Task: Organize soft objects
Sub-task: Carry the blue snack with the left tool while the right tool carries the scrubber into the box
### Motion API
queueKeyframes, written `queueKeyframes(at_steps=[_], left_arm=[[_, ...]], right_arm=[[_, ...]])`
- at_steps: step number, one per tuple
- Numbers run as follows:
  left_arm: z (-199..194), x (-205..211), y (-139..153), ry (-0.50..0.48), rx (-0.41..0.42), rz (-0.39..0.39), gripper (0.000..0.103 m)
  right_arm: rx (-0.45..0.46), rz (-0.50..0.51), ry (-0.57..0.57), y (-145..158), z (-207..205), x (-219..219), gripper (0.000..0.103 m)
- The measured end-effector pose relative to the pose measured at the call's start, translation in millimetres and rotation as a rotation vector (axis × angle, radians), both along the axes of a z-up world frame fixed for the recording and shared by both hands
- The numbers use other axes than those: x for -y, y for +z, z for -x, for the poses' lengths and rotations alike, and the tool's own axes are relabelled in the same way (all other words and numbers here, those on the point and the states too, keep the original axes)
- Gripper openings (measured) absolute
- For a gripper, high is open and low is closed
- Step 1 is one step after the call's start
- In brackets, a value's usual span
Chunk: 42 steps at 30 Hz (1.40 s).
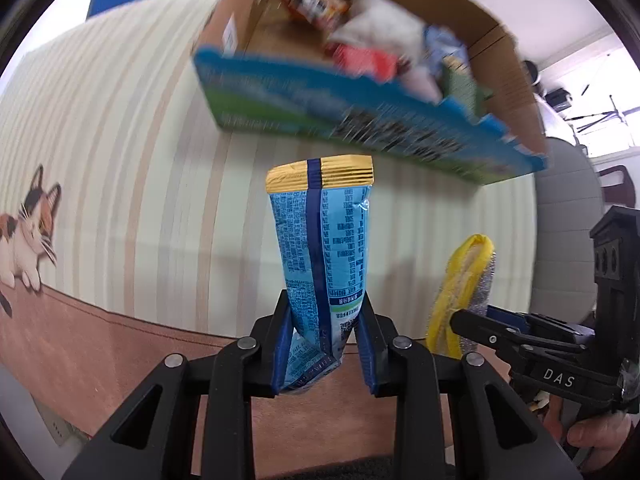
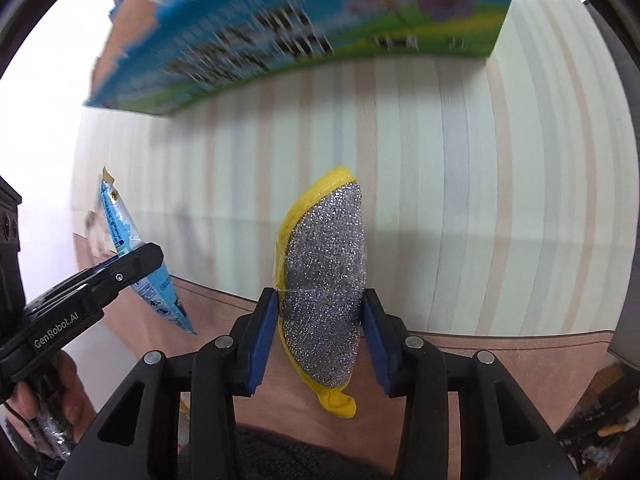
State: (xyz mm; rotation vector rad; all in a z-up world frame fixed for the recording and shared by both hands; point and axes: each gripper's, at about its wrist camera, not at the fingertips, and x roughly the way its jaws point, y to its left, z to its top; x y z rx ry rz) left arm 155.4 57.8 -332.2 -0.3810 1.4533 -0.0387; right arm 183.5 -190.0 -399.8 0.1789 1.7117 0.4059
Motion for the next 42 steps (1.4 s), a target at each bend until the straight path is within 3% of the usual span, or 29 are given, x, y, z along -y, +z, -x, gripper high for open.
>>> queueKeyframes(at_steps=[3,8,11,15,18,23,28,30,32,34,36,38,40,42], left_arm=[[-3,2,45,-0.022,0.074,0.026,0.026],[-47,11,114,-0.086,0.18,0.054,0.026],[-92,20,135,-0.131,0.219,0.0,0.026],[-150,23,137,-0.15,0.22,-0.08,0.026],[-185,18,117,-0.167,0.159,-0.119,0.026],[-225,4,61,-0.148,0.012,-0.146,0.026],[-228,1,12,-0.139,-0.154,-0.208,0.03],[-226,-4,-3,-0.124,-0.193,-0.178,0.031],[-227,-6,-10,-0.118,-0.205,-0.134,0.041],[-225,-6,-9,-0.112,-0.186,-0.132,0.041],[-224,-5,-6,-0.121,-0.175,-0.139,0.042],[-221,-5,-1,-0.113,-0.154,-0.125,0.053],[-217,-4,3,-0.095,-0.127,-0.116,0.075],[-211,-2,10,-0.086,-0.096,-0.104,0.086]], right_arm=[[0.039,-0.061,-0.025,35,-6,2,0.044],[0.165,-0.129,-0.065,115,-33,14,0.044],[0.246,-0.089,-0.07,155,-62,21,0.044],[0.333,0.04,-0.072,179,-111,17,0.044],[0.345,0.142,-0.047,172,-148,10,0.044],[0.296,0.278,-0.019,129,-186,-5,0.043],[0.252,0.383,0.02,78,-199,-18,0.043],[0.212,0.444,0.05,57,-207,-22,0.045],[0.213,0.437,0.031,50,-208,-21,0.054],[0.212,0.429,0.016,49,-209,-17,0.078],[0.215,0.412,0.009,50,-210,-15,0.08],[0.215,0.395,0.002,52,-210,-14,0.08],[0.207,0.375,-0.009,55,-210,-12,0.083],[0.208,0.352,-0.012,58,-209,-14,0.087]])
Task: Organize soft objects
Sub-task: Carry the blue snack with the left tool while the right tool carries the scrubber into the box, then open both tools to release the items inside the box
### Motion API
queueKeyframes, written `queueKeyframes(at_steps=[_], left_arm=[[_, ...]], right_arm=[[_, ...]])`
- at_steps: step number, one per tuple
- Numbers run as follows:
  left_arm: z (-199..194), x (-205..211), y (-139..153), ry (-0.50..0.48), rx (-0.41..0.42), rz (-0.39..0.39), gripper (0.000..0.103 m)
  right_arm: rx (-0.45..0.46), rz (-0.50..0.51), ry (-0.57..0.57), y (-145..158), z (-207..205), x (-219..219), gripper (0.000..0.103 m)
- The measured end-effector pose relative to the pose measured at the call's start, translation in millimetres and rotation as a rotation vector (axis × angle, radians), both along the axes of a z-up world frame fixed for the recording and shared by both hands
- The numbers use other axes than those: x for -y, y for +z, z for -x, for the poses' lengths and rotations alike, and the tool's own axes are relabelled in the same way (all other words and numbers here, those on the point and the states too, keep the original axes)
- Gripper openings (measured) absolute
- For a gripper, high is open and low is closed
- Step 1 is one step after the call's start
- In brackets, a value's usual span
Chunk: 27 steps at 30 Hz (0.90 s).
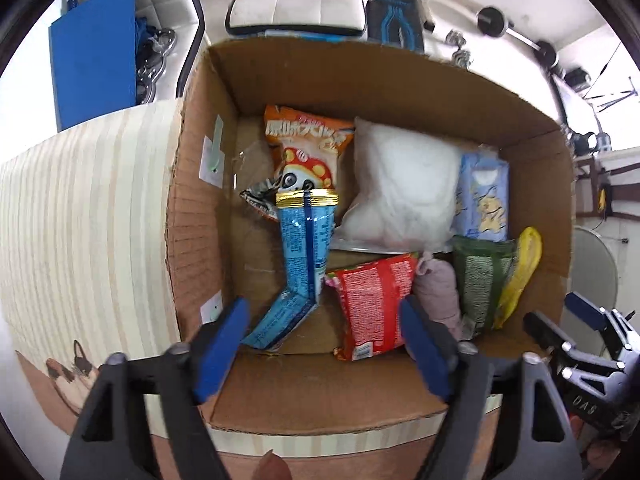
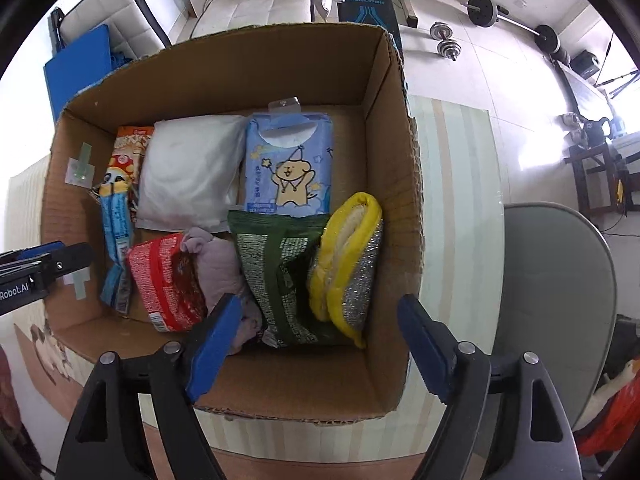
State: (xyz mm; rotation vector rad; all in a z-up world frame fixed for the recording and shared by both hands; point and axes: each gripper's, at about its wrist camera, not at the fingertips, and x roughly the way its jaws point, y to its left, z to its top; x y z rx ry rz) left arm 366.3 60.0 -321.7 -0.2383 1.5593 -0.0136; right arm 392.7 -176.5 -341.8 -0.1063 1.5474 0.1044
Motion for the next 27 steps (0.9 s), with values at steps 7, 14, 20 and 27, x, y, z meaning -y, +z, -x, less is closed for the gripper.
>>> queueKeyframes(at_steps=[7,14,20,27], left_arm=[[17,8,21,-0.025,0.087,-0.075,0.099],[23,10,18,-0.017,0.12,-0.114,0.1],[30,10,11,-0.014,0.115,-0.125,0.1],[37,7,12,-0.002,0.114,-0.117,0.1]], right_arm=[[0.016,-0.038,0.015,4,12,-14,0.103],[0.041,-0.04,0.013,1,30,-22,0.103],[0.04,-0.025,0.005,-2,33,-22,0.103],[0.044,-0.025,-0.005,-5,34,-23,0.103]])
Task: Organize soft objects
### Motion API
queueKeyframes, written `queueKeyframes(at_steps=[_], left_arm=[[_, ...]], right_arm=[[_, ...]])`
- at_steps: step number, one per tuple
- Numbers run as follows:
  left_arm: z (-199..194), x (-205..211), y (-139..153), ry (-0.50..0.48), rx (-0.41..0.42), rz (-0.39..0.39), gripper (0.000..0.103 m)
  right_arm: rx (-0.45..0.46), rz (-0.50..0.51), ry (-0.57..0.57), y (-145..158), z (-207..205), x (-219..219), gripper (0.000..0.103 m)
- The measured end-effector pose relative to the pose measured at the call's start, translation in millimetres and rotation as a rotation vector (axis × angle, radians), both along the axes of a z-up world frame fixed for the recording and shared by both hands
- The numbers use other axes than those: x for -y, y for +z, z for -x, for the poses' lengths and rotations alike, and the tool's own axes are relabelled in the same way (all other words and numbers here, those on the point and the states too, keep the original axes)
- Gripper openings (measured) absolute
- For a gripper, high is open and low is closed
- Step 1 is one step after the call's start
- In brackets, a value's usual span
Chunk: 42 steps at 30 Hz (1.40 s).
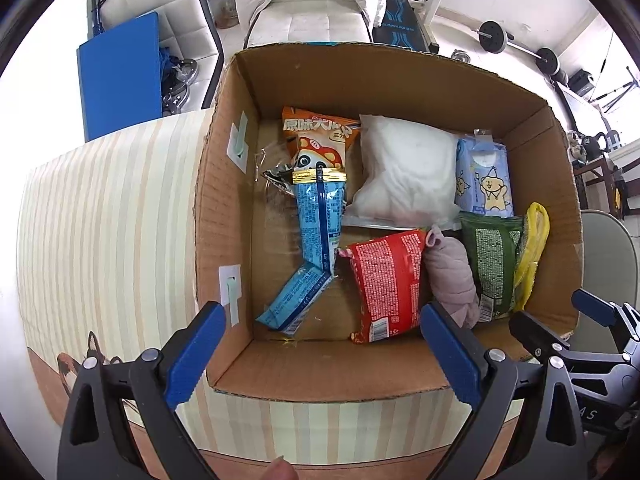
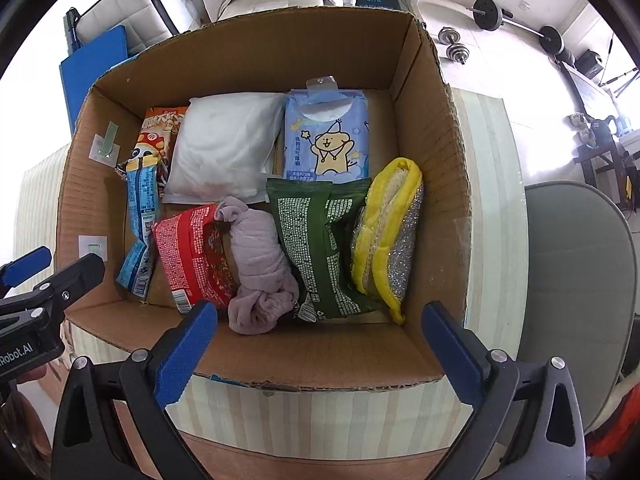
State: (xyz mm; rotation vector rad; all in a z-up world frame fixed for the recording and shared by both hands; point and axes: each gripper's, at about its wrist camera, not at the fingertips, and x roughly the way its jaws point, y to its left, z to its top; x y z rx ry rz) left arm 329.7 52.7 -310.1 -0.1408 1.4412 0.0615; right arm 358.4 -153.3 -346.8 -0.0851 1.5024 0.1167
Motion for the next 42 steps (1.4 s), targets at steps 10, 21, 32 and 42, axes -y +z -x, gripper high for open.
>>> queueKeyframes(at_steps=[10,21,32,42], left_arm=[[33,3,64,-0.001,0.146,-0.04,0.1],[106,11,164,0.0,0.307,-0.063,0.1],[188,23,242,0.033,0.404,-0.06,0.1],[231,40,277,0.04,0.441,-0.067,0.1]], right_arm=[[0.149,0.014,0.012,55,25,-2,0.103],[0.331,-0.053,0.001,172,90,10,0.103],[0.458,-0.109,0.003,277,177,30,0.103],[0.531,-0.129,0.015,340,245,45,0.103]])
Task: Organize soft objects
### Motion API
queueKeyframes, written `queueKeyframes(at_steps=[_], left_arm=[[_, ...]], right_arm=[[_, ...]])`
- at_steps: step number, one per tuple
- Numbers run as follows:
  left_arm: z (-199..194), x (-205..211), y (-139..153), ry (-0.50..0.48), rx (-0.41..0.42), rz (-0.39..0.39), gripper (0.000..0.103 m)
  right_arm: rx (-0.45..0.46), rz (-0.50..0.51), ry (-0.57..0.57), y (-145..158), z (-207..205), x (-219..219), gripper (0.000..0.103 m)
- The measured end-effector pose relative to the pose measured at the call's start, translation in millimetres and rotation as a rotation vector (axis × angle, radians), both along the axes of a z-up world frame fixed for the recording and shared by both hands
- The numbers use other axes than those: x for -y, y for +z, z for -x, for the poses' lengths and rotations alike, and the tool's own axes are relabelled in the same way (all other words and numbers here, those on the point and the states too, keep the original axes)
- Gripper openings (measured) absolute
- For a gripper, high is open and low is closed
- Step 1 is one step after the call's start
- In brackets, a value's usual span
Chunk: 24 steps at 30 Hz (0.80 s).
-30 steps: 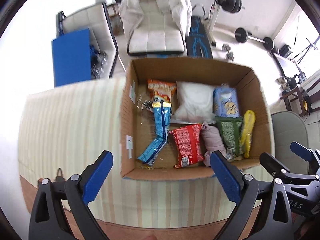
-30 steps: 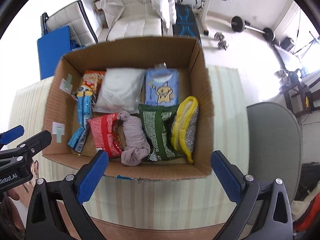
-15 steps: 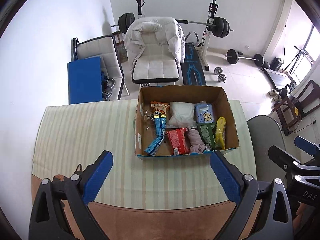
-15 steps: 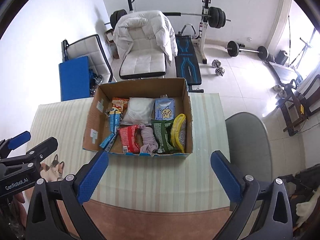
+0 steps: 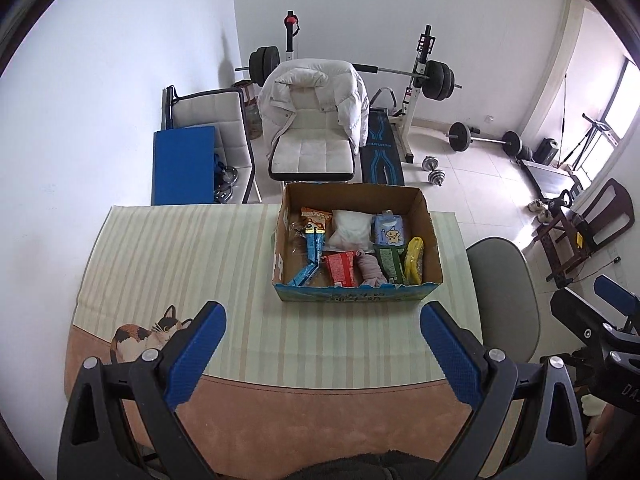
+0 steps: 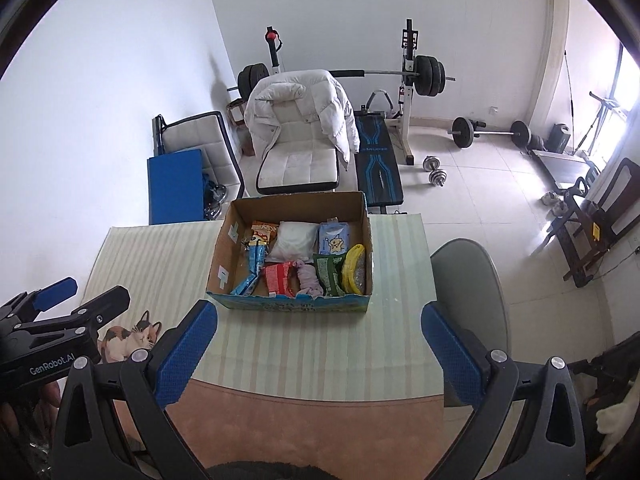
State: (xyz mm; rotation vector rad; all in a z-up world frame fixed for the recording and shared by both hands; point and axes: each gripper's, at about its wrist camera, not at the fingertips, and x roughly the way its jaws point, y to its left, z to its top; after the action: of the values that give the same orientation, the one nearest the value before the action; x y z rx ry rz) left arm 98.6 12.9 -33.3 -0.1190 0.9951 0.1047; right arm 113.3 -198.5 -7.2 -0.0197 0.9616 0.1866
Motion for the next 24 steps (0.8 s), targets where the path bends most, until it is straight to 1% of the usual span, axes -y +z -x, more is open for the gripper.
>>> queueKeyframes(at_steps=[5,9,17,24], left_arm=[[11,5,7,0.009,0.009,-0.002,0.1],[16,12,13,0.008,0.023,-0.006,0.1],[22,17,25,0.028,0.078,-0.03,0.1],[25,19,30,0.032,0.096,-0.035,0.1]], right_arm=[[0.007,0.01,0.013,16,23,7,0.103],[0.035,0.03,0.014,27,34,14,0.103],[0.097,0.058,-0.017,48,40,30,0.103],[0.128,0.065,-0.015,56,35,33,0.103]])
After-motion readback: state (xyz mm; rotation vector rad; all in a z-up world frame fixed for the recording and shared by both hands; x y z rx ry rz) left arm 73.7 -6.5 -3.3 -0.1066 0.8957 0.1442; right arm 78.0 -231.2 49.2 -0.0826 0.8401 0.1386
